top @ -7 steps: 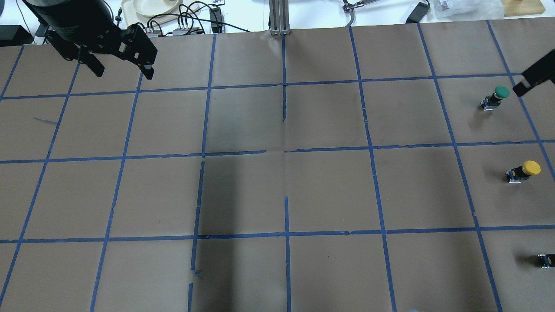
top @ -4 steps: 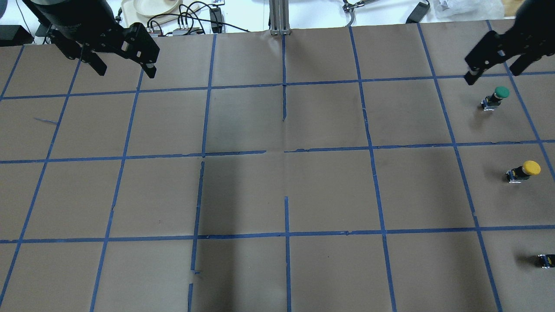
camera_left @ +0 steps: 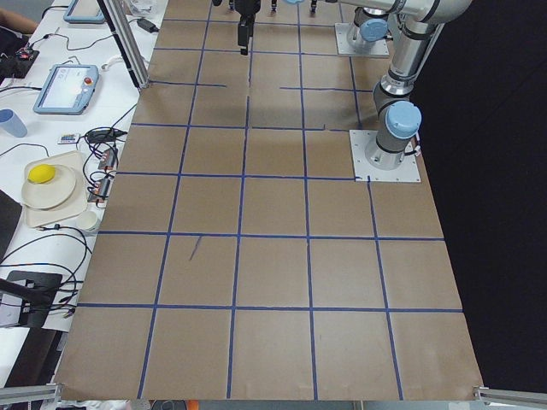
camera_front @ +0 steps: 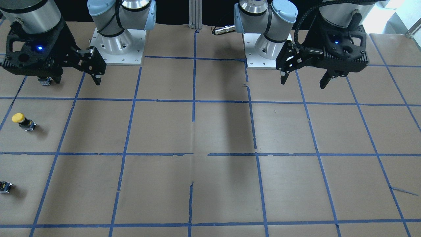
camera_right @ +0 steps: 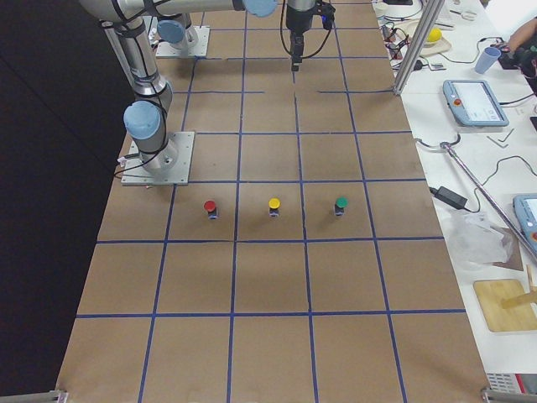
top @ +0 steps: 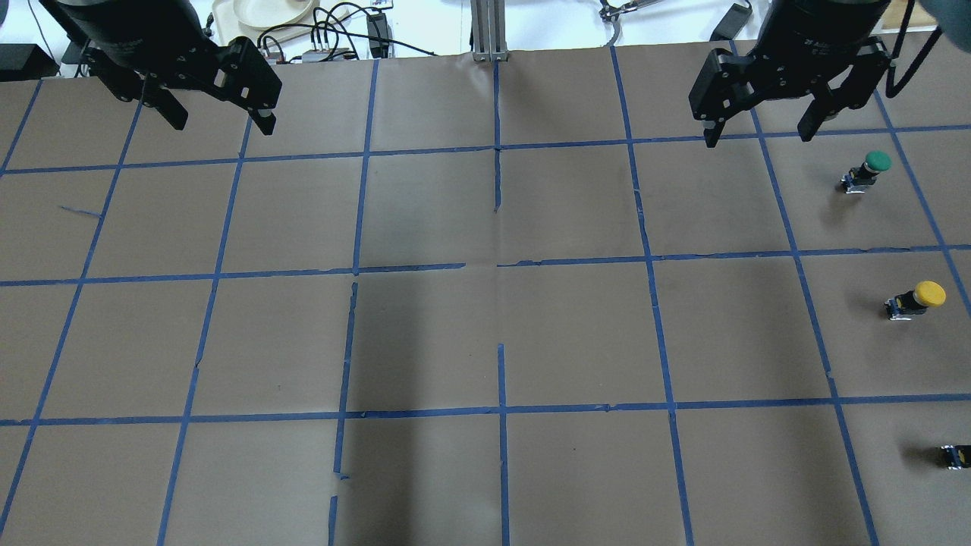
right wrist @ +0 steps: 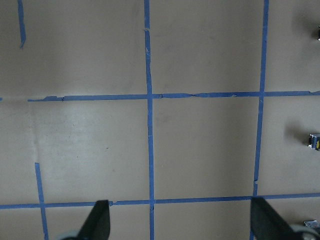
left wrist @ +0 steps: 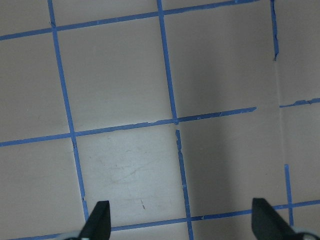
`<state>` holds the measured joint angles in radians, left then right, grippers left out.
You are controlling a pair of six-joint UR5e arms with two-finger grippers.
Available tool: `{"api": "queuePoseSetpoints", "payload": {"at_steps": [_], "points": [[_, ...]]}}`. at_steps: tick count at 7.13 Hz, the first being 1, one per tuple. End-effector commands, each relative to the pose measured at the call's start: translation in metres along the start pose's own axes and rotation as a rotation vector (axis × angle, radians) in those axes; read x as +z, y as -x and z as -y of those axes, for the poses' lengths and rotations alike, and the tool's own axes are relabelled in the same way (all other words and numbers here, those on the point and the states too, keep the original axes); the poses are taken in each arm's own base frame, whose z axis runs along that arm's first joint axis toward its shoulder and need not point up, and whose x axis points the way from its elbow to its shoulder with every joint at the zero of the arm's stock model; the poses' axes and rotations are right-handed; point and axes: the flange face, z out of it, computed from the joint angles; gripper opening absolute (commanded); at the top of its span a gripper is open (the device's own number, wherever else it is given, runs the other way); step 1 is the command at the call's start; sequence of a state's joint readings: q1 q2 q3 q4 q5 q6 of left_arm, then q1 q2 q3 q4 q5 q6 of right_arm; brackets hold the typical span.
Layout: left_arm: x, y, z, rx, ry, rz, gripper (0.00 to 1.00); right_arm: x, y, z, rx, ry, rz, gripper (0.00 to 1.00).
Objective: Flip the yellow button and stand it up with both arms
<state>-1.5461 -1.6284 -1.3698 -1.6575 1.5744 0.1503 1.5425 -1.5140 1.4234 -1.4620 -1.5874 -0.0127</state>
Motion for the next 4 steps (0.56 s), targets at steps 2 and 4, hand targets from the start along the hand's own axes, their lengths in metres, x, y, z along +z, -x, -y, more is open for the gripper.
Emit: {"api": "queuePoseSetpoints", "payload": {"at_steps": [2, 4], "points": [[0.0, 0.0, 0.0, -0.006, 0.0, 0.003, 1.0, -0.01, 0.01, 0.018, 0.032, -0.053, 0.071, 1.0], [0.004, 0.0, 0.0, -0.007, 0.009, 0.001, 1.0, -0.019, 0.01, 0.022, 0.031, -0.067, 0.066, 1.0]]}}
